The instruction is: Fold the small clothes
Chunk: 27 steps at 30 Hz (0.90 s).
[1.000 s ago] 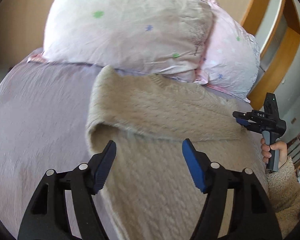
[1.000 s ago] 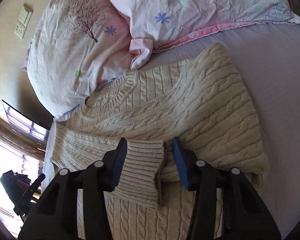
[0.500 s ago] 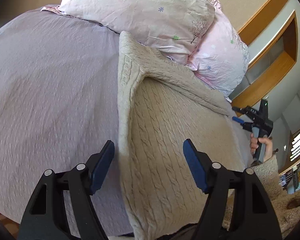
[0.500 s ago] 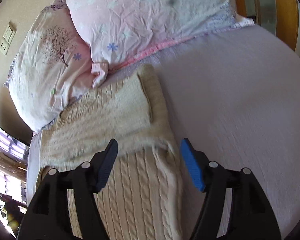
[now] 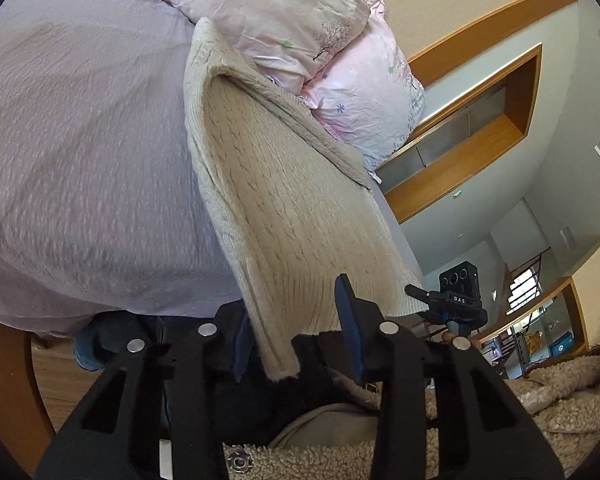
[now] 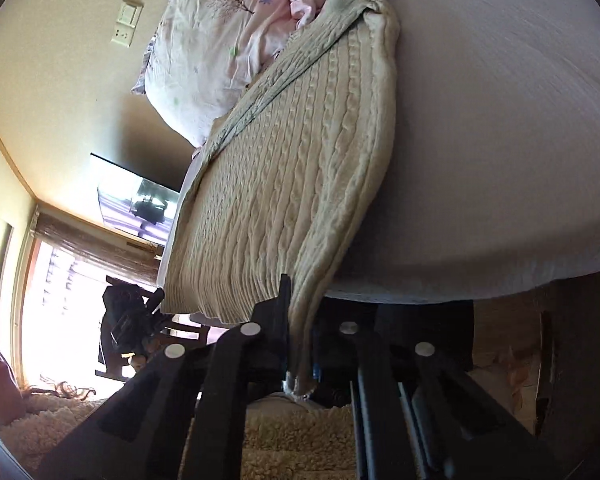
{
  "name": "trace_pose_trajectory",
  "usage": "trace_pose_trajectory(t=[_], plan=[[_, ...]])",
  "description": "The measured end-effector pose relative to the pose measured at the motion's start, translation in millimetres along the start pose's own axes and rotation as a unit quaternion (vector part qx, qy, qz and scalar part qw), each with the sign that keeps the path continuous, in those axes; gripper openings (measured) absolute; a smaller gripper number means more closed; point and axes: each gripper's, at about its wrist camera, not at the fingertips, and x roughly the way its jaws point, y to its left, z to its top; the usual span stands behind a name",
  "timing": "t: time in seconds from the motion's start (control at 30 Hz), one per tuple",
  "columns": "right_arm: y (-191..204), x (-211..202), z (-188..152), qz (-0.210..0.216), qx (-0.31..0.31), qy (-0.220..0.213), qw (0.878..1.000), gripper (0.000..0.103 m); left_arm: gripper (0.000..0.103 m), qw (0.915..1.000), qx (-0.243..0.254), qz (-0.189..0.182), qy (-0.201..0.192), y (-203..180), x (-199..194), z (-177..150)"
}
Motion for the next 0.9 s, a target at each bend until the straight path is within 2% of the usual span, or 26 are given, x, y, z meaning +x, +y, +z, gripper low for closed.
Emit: trace_pose_trajectory(t=[0.03, 0.1, 0.17, 0.23, 0.3, 0.37, 0.43, 0.53, 0.6, 0.67, 0.73, 0.77, 0.8, 0.83, 0.87, 0.9], plan=[[8, 0, 7, 0.008, -0.011, -0.01, 1.0, 0.008, 0.022, 1.0, 0.002, 0.006, 0.0, -2, 3, 3], [26, -6, 27, 0.018, -0.037, -0.039, 0.998, 0.007, 0.01, 1.0, -0.003, 0.008, 0.002, -5, 7, 17], [47, -11, 58, 0.017, -0.07, -0.08, 0.994, 0.007, 0.009, 0.9999, -0.005, 0.01, -0.011, -8, 9, 42], [62, -12, 101, 0.012, -0.091, -0.121, 0.988, 0.007, 0.009, 0.9991, -0.004, 0.011, -0.04, -11, 13, 83], [67, -4, 146, 0.006, -0.091, -0.162, 0.983, 0.007, 0.009, 0.9965, -0.008, 0.021, -0.08, -9, 21, 131], [56, 14, 194, -0.004, -0.067, -0.192, 0.979, 0.007, 0.009, 0.992, -0.029, 0.037, -0.117, 1, 38, 182], [38, 38, 235, -0.031, -0.034, -0.203, 0.978, 0.007, 0.009, 0.9867, -0.058, 0.063, -0.139, 18, 66, 230], [10, 80, 284, -0.096, 0.007, -0.199, 0.975, 0.007, 0.009, 0.9809, -0.071, 0.122, -0.134, 43, 114, 280], [-13, 101, 297, -0.119, 0.049, -0.177, 0.976, 0.008, 0.009, 0.9774, -0.088, 0.155, -0.114, 60, 137, 294], [-27, 109, 300, -0.133, 0.072, -0.172, 0.973, 0.01, 0.009, 0.9766, -0.106, 0.157, -0.101, 71, 148, 298], [-27, 110, 301, -0.131, 0.065, -0.184, 0.972, 0.016, 0.011, 0.9774, -0.103, 0.158, -0.097, 71, 145, 298], [-25, 108, 302, -0.133, 0.06, -0.191, 0.971, 0.028, 0.016, 0.978, -0.1, 0.155, -0.097, 70, 141, 298], [-21, 104, 300, -0.138, 0.057, -0.204, 0.967, 0.056, 0.043, 0.9789, -0.099, 0.15, -0.097, 68, 135, 296], [-16, 95, 297, -0.147, 0.053, -0.228, 0.961, 0.068, 0.082, 0.9802, -0.097, 0.142, -0.098, 66, 126, 293], [-9, 85, 293, -0.171, 0.051, -0.258, 0.949, 0.097, 0.094, 0.9795, -0.091, 0.144, -0.108, 62, 117, 290], [-5, 72, 288, -0.194, 0.049, -0.292, 0.935, 0.101, 0.096, 0.9778, -0.082, 0.152, -0.119, 59, 109, 287]])
